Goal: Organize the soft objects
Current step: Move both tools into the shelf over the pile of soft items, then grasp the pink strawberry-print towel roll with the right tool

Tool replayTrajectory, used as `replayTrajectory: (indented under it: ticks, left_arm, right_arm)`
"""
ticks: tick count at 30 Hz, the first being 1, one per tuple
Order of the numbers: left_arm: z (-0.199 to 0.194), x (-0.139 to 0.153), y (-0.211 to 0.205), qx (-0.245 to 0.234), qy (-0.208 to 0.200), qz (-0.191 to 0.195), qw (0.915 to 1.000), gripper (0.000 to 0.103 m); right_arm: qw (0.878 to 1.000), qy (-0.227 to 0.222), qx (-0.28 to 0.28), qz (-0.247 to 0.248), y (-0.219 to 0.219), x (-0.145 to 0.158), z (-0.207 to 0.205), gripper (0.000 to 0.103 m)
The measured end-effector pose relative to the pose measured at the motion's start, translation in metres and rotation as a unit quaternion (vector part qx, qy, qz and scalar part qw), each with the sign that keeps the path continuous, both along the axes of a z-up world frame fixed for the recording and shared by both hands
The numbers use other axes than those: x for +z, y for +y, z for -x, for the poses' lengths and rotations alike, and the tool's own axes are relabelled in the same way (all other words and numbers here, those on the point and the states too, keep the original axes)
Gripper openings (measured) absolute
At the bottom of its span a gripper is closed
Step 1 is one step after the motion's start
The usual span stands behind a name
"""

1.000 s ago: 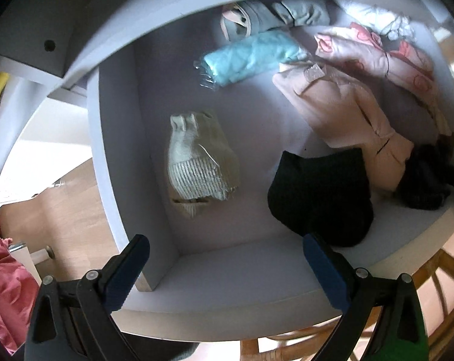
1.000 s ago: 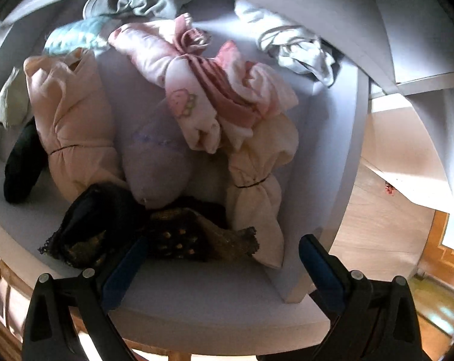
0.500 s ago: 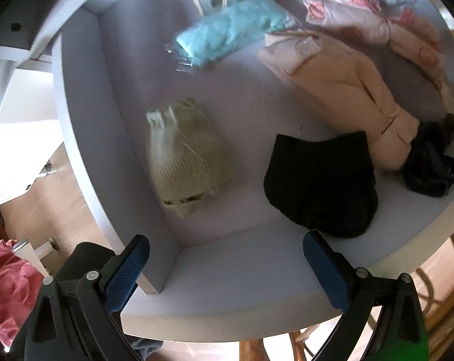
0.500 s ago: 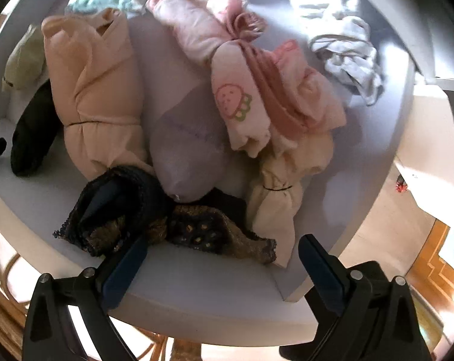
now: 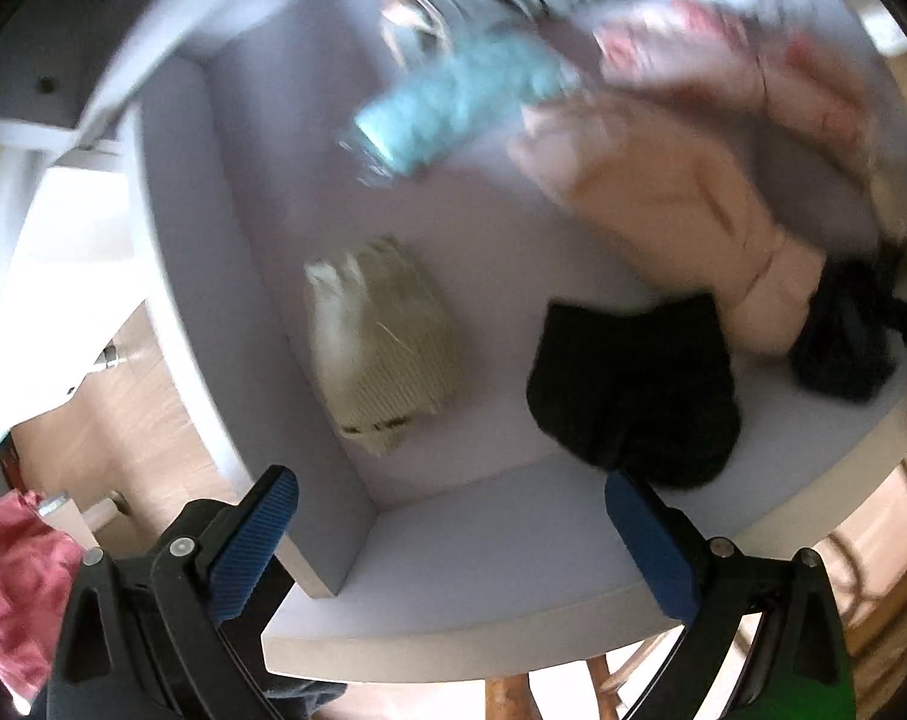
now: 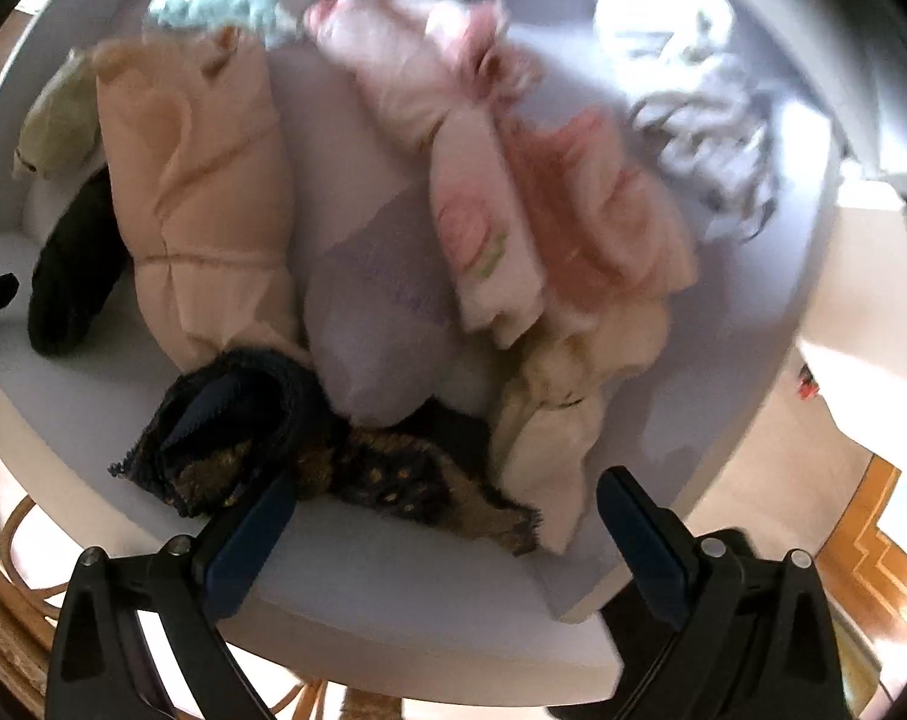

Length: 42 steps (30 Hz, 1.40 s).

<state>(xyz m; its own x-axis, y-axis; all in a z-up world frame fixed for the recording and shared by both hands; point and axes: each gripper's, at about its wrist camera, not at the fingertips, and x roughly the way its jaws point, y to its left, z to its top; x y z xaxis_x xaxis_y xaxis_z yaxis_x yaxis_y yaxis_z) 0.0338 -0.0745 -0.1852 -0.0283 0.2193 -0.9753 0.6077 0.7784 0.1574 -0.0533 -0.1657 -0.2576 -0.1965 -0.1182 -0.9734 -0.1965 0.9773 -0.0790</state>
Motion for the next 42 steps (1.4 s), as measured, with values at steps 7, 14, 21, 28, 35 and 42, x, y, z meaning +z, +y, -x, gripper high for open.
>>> replayTrajectory:
  ticks: [7, 14, 21, 28, 35, 42]
  left_arm:
    - [-0.019, 0.031, 0.035, 0.128, -0.068, 0.087, 0.9857, 0.103]
    - [-0.018, 0.02, 0.045, 0.159, -0.045, 0.139, 0.9764, 0.103]
    - [-0.047, -0.011, 0.047, 0.228, -0.003, 0.157, 0.961, 0.103]
    - [-0.043, -0.006, 0.053, 0.257, -0.021, 0.173, 0.9505, 0.103]
    - [-0.039, -0.009, 0.039, 0.26, 0.005, 0.169, 0.9507, 0.103]
    - [-0.033, -0.024, 0.017, 0.235, 0.03, 0.159, 0.9586, 0.103]
  right_arm:
    - [0.988, -0.12, -0.087, -0.043, -0.045, 0.04, -0.024, 0.102]
    - [0.987, -0.128, -0.079, -0.052, -0.058, 0.032, -0.041, 0.102]
    - [0.99, -0.142, -0.01, -0.019, -0.023, 0.018, -0.059, 0.07]
    - [0.989, -0.14, 0.028, -0.026, -0.016, -0.003, -0.104, 0.067]
    - [0.995, -0.081, 0.058, 0.001, -0.005, -0.042, -0.134, 0.067]
    - [0.997, -0.06, -0.03, -0.029, -0.034, -0.059, -0.143, 0.048]
